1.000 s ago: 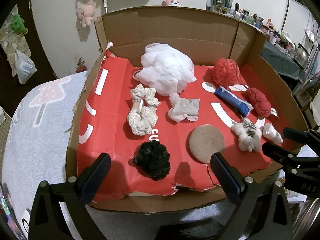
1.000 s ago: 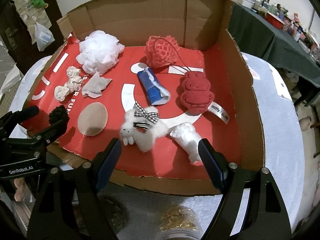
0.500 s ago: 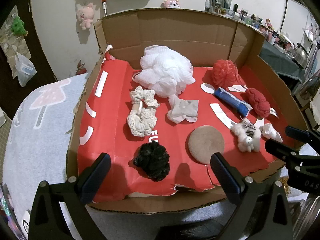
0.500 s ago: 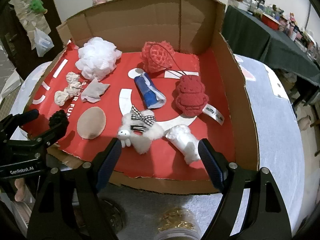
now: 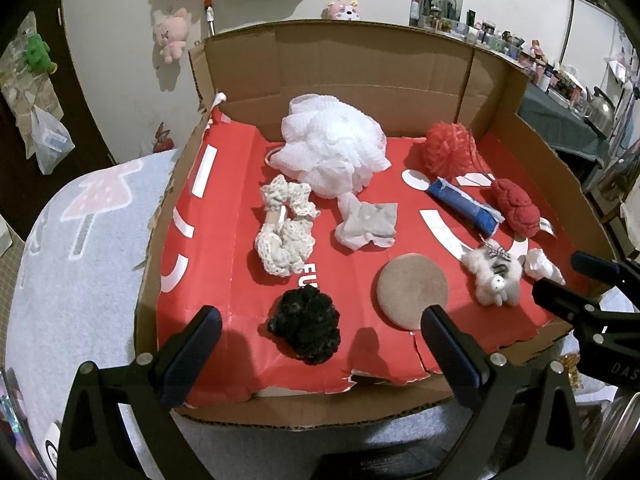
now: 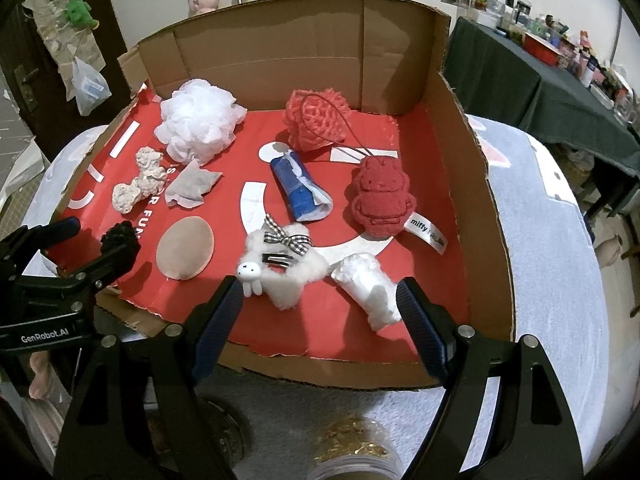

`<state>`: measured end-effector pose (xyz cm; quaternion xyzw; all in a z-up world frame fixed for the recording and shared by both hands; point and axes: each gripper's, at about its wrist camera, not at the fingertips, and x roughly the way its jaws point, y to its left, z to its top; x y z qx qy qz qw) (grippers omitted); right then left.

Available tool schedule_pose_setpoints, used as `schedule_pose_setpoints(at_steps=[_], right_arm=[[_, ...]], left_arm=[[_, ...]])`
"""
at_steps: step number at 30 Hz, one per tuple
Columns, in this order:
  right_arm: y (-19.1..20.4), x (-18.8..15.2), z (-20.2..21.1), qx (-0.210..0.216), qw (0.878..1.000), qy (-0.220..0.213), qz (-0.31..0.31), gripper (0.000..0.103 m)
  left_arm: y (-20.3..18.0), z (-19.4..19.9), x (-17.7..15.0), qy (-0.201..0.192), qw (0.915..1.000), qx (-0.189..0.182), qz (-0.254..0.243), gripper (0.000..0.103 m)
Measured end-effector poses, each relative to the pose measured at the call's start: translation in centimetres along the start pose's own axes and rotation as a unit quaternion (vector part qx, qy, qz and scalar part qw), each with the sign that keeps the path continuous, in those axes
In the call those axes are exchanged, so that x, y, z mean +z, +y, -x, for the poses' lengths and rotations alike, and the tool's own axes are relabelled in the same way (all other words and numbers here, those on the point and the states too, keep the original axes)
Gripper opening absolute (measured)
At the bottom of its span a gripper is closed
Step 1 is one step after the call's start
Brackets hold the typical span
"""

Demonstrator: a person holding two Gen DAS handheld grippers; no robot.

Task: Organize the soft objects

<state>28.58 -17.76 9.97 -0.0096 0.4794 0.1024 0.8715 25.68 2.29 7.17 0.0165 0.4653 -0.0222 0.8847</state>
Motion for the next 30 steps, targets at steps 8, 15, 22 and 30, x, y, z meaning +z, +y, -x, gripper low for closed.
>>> schedule_pose_setpoints(at_steps=[8,15,22,30], right_arm=[[0.01,-0.02,0.07,0.0,1.0,-0.001,-0.002,0.079],[0.02,-0.04,0.06,0.0,1.0,-0.001,0.0,0.079],[0.03,-0.05,0.07,0.0,1.0,-0.002,0.0,0.079],[0.17,-0.09,0.15,0.0,1.0,-0.002,0.003,0.079]], left_arm=[[0.1,0.03,0.07,-0.001,1.0,0.003,0.001,0.102],[0.06,-0.01,0.05,-0.002,1.0,0.004,0.001,0.102],[0.0,0.02,0.02,-0.003,1.0,0.004,0.001,0.102],[0.06,0.05,0.07,-0.005,0.9999,0.01,0.0,0.102]])
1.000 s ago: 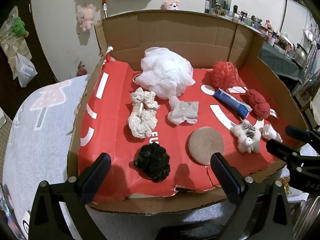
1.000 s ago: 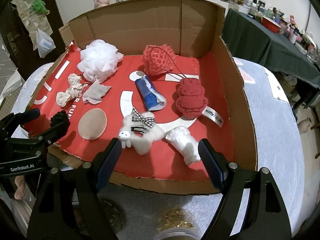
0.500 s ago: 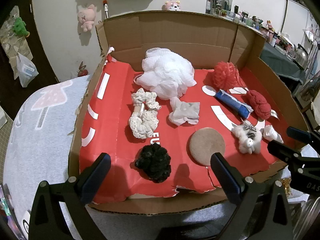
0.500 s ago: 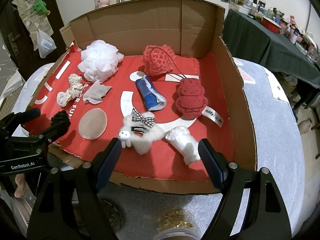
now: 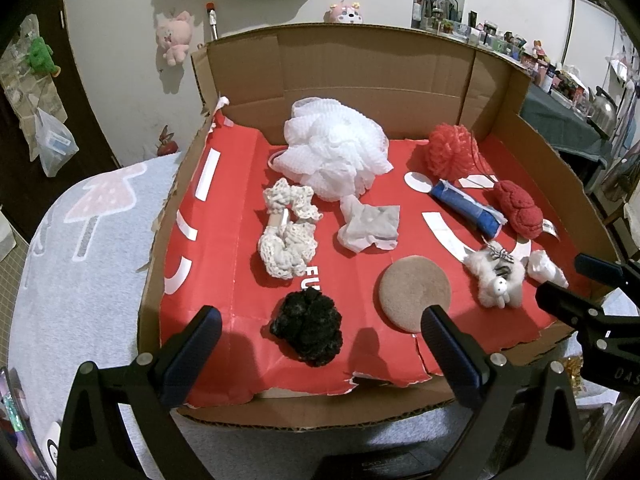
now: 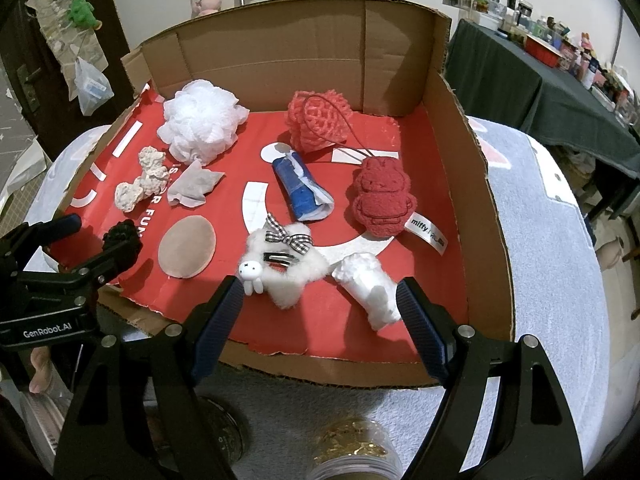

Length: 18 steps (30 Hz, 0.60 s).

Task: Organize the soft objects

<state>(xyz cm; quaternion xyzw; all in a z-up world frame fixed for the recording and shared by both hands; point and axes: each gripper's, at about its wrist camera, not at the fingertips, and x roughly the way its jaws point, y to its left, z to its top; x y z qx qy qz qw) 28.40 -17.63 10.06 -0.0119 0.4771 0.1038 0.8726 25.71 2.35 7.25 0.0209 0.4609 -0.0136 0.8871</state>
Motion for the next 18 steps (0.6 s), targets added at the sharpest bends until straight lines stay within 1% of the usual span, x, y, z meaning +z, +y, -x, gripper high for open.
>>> schedule_pose_setpoints(at_steps=[18], right_arm=[[-0.01,-0.09,0.0,0.0,1.0,-0.001,0.001,0.079]], left_arm=[[-0.05,-0.04,-0.01,0.0,1.0,0.001,0.0,0.102]])
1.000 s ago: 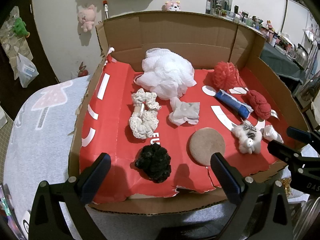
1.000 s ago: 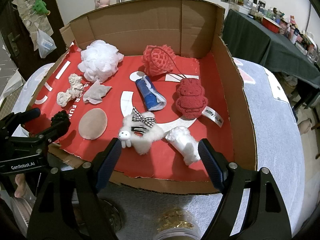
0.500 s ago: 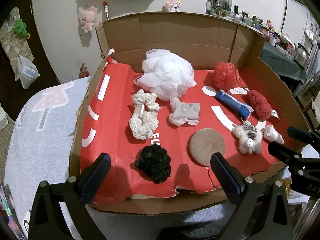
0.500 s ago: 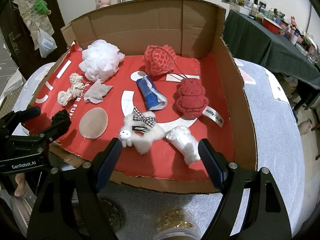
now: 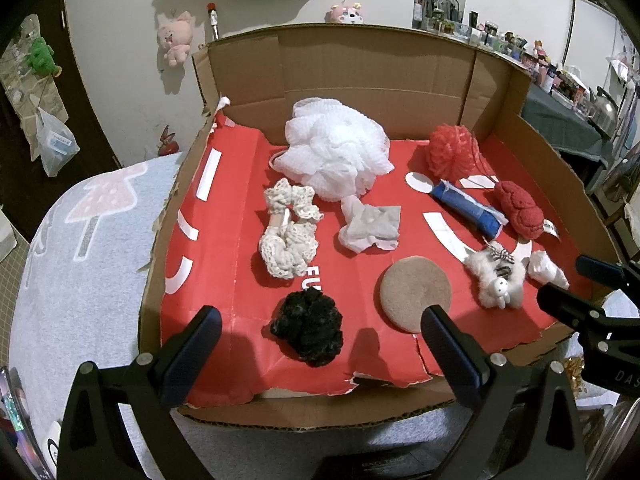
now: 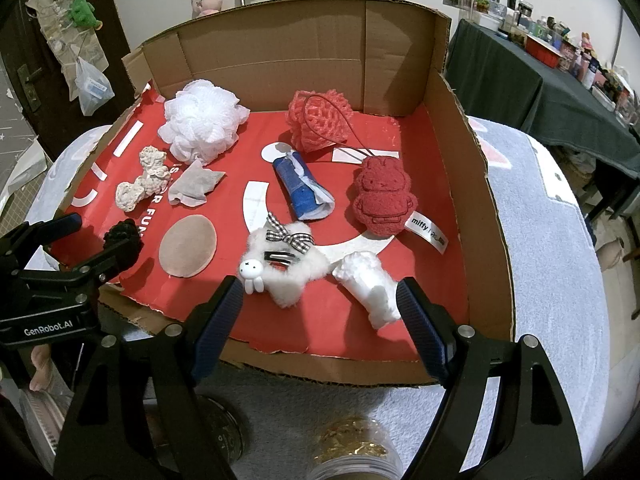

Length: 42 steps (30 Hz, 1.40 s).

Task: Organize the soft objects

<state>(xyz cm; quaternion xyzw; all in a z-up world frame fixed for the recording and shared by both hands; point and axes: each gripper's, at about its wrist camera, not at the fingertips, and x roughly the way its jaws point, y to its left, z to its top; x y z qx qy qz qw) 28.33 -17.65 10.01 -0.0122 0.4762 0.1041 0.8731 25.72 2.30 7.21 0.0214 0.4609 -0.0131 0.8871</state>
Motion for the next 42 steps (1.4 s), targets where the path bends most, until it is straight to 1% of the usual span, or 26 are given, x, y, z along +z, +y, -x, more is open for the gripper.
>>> schedule_pose_setpoints(at_steps=[10,16,21,25,26,29,33,36,40,42], right_arm=[[0.0,-0.1,0.0,0.001,1.0,0.001,0.001,0.079],[-0.3,0.0,0.7,0.002,1.0,-0.003,-0.002,0.079],[-0.9,0.3,2.5,-0.003,1.0,-0.02,-0.007,0.079],[-1.0,0.4,4.3,-0.005,0.999,-0.038,-0.006,0.079],[-0.9,0.3,4.9,-0.005,0.999,-0.045,-0.005,0.08],[-0.7,-0.1,6.7,0.004,0.998,-0.063,-0.006,0.088],[-0.7,-1.1,9.5,0.006,0.996,-0.091,-0.007,0.089],[-0.5,-2.5,11.6,0.01,0.994,-0.11,-0.008,0.09],[0.1,-5.6,14.4,-0.003,0.99,-0.144,-0.002,0.09],[0.4,-7.3,15.3,-0.006,0.987,-0.158,-0.003,0.092]], left_arm=[[0.0,0.0,0.0,0.002,1.0,-0.001,0.0,0.102],[0.2,0.4,0.3,0.006,0.9999,-0.013,0.003,0.102],[0.8,2.2,0.8,-0.019,0.9995,-0.019,0.015,0.102],[1.2,4.5,0.6,-0.041,0.9985,-0.032,0.02,0.103],[1.0,5.0,0.4,-0.046,0.9982,-0.033,0.019,0.103],[0.8,7.2,-0.3,-0.068,0.9969,-0.034,0.016,0.103],[0.1,10.5,-2.3,-0.1,0.9938,-0.043,0.02,0.103],[-0.4,12.5,-3.9,-0.119,0.9917,-0.045,0.017,0.103],[-0.6,14.7,-6.7,-0.144,0.9884,-0.044,0.02,0.103],[-0.7,15.2,-7.9,-0.15,0.9876,-0.043,0.022,0.103]])
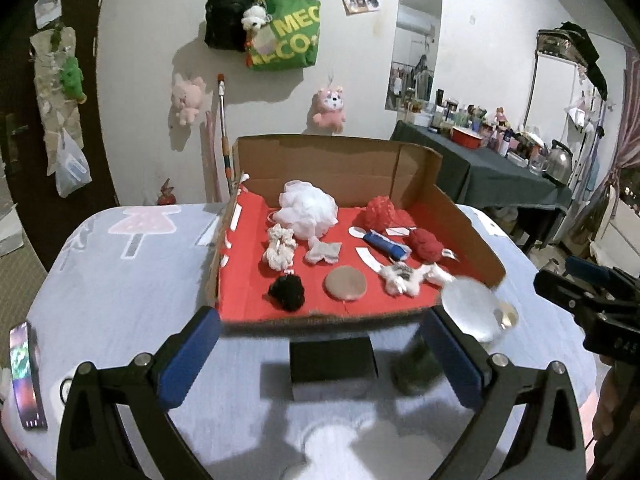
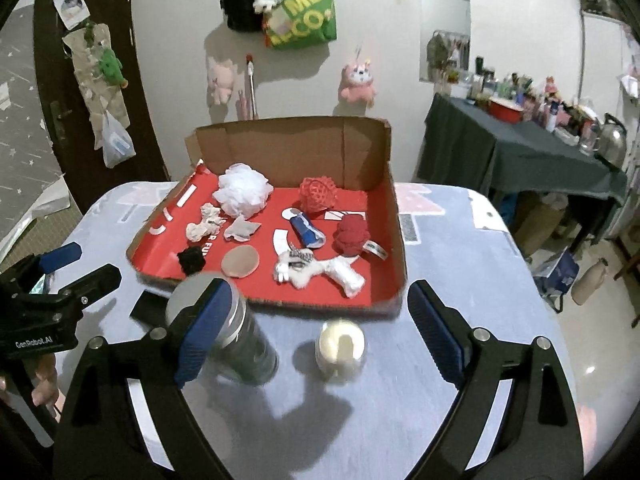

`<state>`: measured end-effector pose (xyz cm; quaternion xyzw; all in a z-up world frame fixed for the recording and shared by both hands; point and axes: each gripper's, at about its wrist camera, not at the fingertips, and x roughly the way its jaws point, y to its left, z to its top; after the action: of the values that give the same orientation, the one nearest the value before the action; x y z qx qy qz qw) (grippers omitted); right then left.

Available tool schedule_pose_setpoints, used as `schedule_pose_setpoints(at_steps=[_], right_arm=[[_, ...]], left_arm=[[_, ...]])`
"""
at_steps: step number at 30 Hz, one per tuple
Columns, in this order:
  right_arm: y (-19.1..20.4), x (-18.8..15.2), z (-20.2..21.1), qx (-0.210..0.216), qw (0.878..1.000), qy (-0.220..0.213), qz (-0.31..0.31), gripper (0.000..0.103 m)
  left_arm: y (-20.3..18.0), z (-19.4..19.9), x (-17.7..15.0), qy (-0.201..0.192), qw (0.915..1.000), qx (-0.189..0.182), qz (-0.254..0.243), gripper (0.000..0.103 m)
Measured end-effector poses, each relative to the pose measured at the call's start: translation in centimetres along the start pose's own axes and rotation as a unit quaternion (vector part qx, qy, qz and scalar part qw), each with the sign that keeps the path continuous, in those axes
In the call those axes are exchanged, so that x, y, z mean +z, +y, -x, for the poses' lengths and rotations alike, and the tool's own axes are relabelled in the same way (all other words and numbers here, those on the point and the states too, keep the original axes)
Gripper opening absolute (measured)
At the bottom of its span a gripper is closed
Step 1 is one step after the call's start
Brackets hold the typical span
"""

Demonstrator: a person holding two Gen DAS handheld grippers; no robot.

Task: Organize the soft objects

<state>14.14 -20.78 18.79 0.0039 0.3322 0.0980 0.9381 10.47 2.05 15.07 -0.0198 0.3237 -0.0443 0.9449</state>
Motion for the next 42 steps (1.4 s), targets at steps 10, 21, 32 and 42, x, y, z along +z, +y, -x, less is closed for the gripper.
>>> schedule_pose_setpoints(at_steps=[10,21,32,42], right_arm=[[0.6,-7.4,1.0,-0.027,1.0,-0.001,-0.002,0.095],[0.0,-13.3,-4.0,-0.041,0.998,0.053,-0.018,0.095],[0.0,-14.4,-5.8,-0.055,0.996,0.071,-0.014,0.095],[0.1,-14.7,-5.8,-0.061,0.996,0.068,-0.018,0.097]], left_arm=[[-0.1,0.1,-6.3,0.023,0.9996,0.002,0.019,0.103],[-1.6,-4.4,-11.6,0.075,0.997,0.019,-0.002,0.103],[-2.2,-6.2,-12.6,0.09,0.9945,0.053,-0.004,0.103],[-2.4,-6.3,-12.9,0.08,0.9947,0.065,-0.005,0.103]])
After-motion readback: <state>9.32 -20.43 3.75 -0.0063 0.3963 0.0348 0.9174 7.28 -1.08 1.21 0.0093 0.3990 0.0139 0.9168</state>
